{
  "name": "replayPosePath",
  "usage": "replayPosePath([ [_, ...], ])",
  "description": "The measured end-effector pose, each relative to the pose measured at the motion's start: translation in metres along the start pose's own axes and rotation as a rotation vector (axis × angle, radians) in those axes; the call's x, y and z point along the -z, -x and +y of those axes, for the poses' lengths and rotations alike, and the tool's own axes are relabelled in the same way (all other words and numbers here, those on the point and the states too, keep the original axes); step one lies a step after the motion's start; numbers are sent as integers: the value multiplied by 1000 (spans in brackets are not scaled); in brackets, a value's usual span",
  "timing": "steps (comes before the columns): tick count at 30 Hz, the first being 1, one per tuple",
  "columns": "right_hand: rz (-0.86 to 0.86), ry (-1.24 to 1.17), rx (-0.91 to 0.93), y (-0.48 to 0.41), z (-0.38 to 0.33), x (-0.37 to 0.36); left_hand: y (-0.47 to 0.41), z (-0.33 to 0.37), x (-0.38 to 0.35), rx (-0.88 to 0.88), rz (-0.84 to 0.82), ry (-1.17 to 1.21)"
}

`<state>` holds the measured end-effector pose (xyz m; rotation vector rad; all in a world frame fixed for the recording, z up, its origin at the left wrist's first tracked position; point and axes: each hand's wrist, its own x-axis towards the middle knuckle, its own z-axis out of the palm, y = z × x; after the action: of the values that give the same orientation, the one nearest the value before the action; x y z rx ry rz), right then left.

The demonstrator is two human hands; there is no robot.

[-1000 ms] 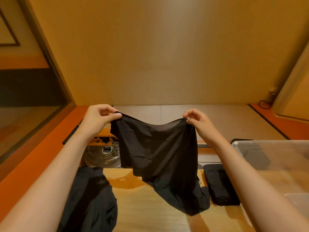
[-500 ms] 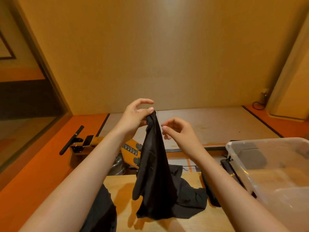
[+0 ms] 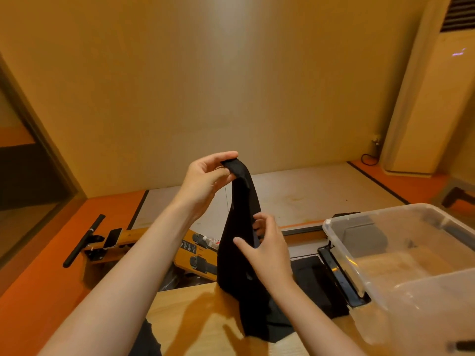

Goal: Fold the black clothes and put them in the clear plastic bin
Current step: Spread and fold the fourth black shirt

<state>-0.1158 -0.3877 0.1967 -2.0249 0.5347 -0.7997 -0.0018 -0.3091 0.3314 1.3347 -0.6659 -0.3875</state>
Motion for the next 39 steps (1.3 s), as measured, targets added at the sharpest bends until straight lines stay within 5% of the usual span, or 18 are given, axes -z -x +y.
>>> replayPosePath([
  [9,-1,168,-173,-6,71,0,-12,3,3,-123,81,-167],
  [19,17,-106,-207,-33,79,51,-23,-14,61,-94,303,-290],
  [29,150,-141,-181,-75,58,84,-18,-35,95,-62,334,-447],
  [39,-224,-215,-58,-90,34,86,-19,-45,115,-52,313,-470],
])
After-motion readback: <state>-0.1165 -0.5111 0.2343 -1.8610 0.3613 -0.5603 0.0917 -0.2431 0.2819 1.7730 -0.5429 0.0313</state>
